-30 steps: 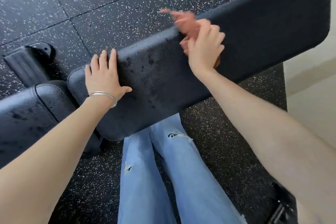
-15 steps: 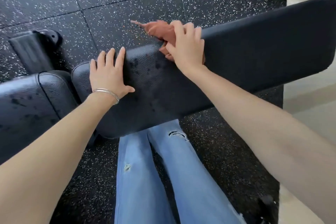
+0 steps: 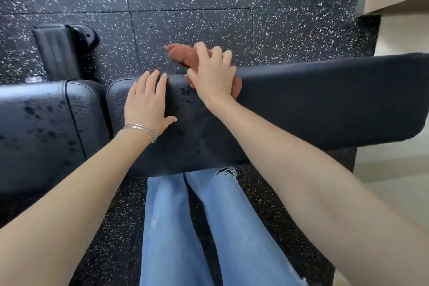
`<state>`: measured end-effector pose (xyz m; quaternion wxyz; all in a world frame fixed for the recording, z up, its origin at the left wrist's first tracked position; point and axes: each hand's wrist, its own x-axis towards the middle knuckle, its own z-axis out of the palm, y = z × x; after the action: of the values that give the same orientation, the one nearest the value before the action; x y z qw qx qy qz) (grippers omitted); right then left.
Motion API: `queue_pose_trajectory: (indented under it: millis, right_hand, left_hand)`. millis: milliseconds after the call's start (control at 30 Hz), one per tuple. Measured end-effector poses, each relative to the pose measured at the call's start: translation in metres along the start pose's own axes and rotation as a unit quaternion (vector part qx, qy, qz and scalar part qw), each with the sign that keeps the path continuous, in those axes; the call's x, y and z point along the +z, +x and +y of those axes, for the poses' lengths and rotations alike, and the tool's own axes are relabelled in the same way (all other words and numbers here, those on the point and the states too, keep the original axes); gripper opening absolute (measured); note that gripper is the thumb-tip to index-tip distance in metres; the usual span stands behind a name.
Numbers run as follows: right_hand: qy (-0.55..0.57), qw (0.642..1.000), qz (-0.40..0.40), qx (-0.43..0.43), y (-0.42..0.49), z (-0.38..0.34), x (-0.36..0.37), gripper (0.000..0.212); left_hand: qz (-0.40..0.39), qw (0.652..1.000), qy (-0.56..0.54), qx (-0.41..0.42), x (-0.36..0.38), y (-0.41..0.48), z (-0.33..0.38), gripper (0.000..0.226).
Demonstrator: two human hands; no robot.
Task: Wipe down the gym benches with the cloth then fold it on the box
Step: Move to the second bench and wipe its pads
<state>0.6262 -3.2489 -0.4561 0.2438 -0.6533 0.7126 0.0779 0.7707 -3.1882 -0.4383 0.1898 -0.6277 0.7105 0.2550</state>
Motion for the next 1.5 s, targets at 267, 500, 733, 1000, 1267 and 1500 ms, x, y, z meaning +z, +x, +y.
queue_pose_trajectory:
  millis: [267,500,733,1000,1267,1500]
  right_hand:
    - [0.015,0.990,0.084,0.109,0.006,0.098,-0.031,0.045]
    - [0.039,0.968,0.152,0.196,-0.014,0.035,0.002,0.047]
    - [0.016,0.995,0.063,-0.076,-0.102,0.007,0.036,0.050]
    - [0.078,0.967,0.180,0.160,-0.080,-0.044,0.050,0.039]
    - [-0.003,0.987,0.140,-0.082,-0.121,-0.108,0.087,0.033]
    - [0.038,0.952,0.221,0.208,-0.072,-0.067,0.061,0.034]
  left_hand:
    - [0.007,1.000,-0.015,-0.005,-0.001,-0.002,-0.024,0.103]
    - [0.030,0.999,-0.024,0.003,0.009,-0.010,-0.030,0.094]
    - [0.048,0.998,0.008,0.039,0.015,-0.033,-0.065,0.092]
    - [0.033,0.997,0.057,0.043,0.028,-0.067,-0.141,0.098]
    - [0.002,0.993,0.087,0.085,0.029,-0.072,-0.171,0.108]
    - [0.016,0.990,0.093,0.106,0.036,-0.073,-0.178,0.111]
